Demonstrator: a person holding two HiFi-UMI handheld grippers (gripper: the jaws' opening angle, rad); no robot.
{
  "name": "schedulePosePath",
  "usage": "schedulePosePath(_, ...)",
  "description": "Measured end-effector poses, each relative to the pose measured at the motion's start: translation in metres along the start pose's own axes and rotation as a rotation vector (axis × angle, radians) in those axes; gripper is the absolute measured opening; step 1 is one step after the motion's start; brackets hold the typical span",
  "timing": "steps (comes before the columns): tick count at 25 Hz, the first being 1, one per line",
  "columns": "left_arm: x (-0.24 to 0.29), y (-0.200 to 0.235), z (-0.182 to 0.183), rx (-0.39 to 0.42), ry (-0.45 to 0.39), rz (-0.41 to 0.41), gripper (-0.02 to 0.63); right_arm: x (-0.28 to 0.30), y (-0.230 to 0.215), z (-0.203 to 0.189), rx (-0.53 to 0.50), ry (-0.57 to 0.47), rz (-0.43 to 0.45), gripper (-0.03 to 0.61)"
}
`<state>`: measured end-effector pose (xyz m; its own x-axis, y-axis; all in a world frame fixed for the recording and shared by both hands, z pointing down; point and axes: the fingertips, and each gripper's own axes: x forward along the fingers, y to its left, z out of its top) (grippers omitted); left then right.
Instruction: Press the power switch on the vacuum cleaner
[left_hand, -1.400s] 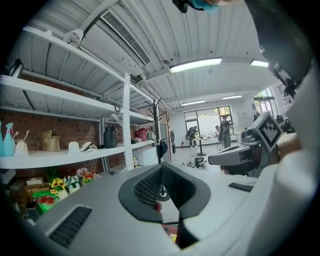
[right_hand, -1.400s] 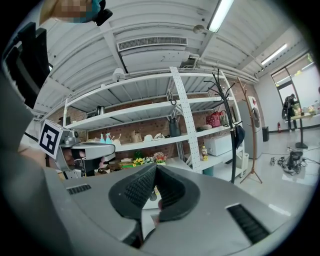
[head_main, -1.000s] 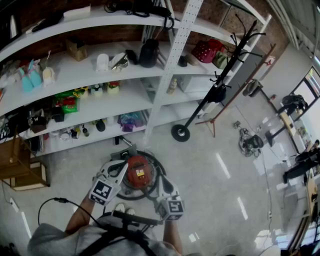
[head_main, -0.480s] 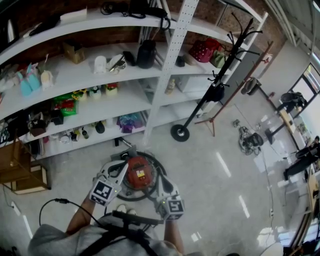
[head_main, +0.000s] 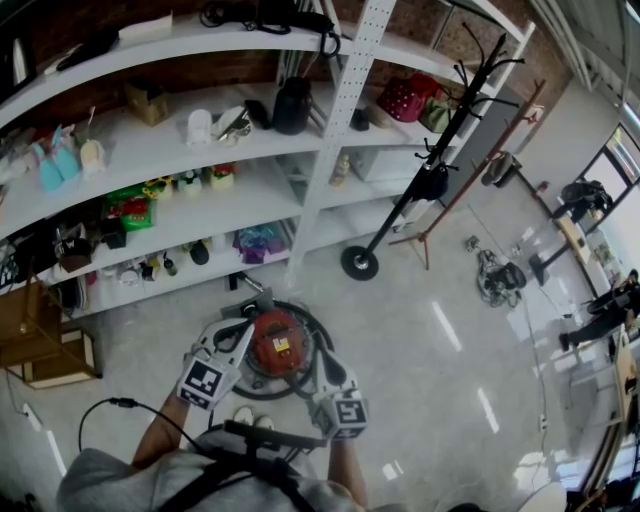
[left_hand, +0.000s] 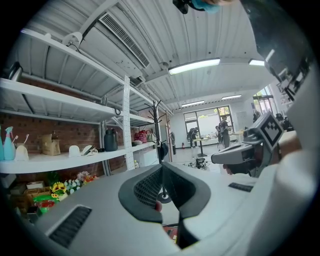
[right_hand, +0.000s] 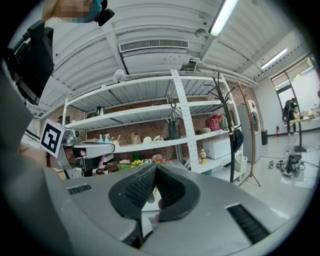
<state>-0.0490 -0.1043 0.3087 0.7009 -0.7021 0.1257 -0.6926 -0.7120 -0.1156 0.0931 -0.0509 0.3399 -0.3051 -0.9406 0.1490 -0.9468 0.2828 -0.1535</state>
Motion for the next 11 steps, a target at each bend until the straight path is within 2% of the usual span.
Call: schedulePosePath(11,-0.0057,-0.0043,-0.0021,-0.013,0.000,0.001,0.008,0.0007,0.0066,0.0015,0.007,-0.011,-0.003,0.012)
